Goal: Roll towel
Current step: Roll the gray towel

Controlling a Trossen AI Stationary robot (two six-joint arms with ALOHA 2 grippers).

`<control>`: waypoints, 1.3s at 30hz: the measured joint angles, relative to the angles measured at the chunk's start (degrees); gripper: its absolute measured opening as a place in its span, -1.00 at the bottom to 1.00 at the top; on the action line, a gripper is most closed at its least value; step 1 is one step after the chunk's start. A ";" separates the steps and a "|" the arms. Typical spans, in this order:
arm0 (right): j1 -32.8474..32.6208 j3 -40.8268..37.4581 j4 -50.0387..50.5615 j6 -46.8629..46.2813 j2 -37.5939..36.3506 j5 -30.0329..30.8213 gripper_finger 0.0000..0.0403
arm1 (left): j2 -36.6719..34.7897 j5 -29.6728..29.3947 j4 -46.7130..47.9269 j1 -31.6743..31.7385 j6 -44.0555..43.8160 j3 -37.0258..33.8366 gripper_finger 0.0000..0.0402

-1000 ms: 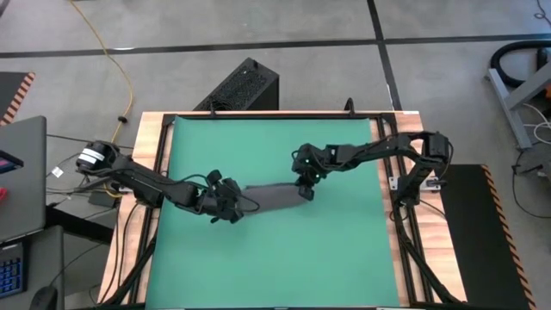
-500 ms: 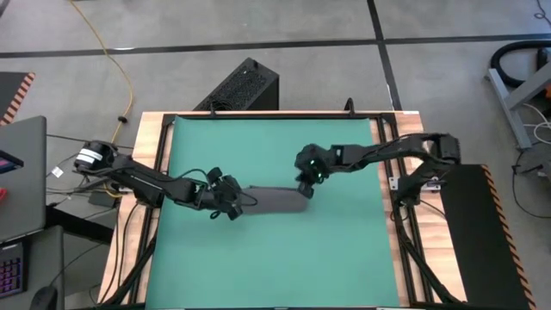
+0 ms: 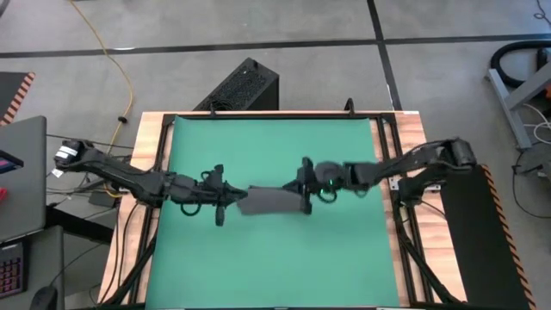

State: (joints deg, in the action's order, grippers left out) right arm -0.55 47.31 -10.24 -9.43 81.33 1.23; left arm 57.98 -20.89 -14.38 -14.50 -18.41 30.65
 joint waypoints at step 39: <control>-1.83 -7.54 -30.36 -15.86 27.57 3.42 -0.92 | 43.51 13.71 -47.82 11.32 -10.96 -13.05 -1.00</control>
State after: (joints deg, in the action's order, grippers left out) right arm -2.37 39.77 -40.59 -25.29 108.90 4.65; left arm 101.48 -7.18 -62.20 -3.18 -29.37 17.61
